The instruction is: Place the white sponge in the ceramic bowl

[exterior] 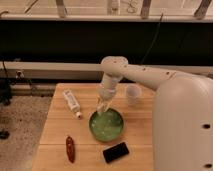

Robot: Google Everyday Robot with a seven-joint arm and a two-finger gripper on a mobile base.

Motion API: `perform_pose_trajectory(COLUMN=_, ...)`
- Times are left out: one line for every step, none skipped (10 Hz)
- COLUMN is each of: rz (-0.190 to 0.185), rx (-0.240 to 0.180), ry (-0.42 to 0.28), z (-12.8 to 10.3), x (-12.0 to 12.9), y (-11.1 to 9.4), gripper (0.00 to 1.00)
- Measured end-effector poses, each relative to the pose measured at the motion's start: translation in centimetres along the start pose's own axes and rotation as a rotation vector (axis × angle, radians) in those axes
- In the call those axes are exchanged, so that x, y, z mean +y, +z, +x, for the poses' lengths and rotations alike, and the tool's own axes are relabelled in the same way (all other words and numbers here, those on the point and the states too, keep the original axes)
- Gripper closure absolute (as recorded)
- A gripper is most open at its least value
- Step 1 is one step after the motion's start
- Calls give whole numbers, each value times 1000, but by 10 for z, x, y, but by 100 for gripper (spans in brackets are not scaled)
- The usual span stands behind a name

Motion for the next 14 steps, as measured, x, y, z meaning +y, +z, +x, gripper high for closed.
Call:
perform_pose_trajectory(rz=-1, rx=0, ry=1, z=0, x=1, y=0, gripper=70)
perform_pose_trajectory(rz=-3, rx=-1, ry=3, z=-1, x=2, y=1, gripper=70)
perform_pose_trajectory(rz=-5, rx=-1, ry=4, z=-1, x=3, y=1, gripper=70)
perform_pose_trajectory(rz=-7, rx=-2, ry=4, z=-1, x=3, y=1, gripper=70)
perform_pose_trajectory(rz=-9, rx=-3, ry=6, z=-1, x=4, y=2, gripper=70)
perform_pose_trajectory(rz=-11, rx=-2, ry=7, z=-2, x=5, y=2, gripper=70)
perform_pose_trajectory(rz=-12, rx=-3, ry=7, z=-2, x=6, y=2, gripper=70)
perform_pose_trajectory(rz=-14, rx=-4, ry=8, z=-2, x=7, y=3, gripper=66)
perform_pose_trajectory(rz=-16, rx=-4, ry=9, z=-2, x=8, y=3, gripper=57)
perform_pose_trajectory(rz=-17, rx=-5, ry=10, z=-3, x=8, y=3, gripper=49)
perform_pose_trajectory(rz=-19, rx=-5, ry=11, z=-3, x=9, y=3, gripper=46)
perform_pose_trajectory(rz=-20, rx=-6, ry=13, z=-3, x=10, y=4, gripper=45)
perform_pose_trajectory(rz=-21, rx=-5, ry=13, z=-3, x=11, y=4, gripper=45)
perform_pose_trajectory(rz=-22, rx=-6, ry=14, z=-4, x=11, y=4, gripper=45)
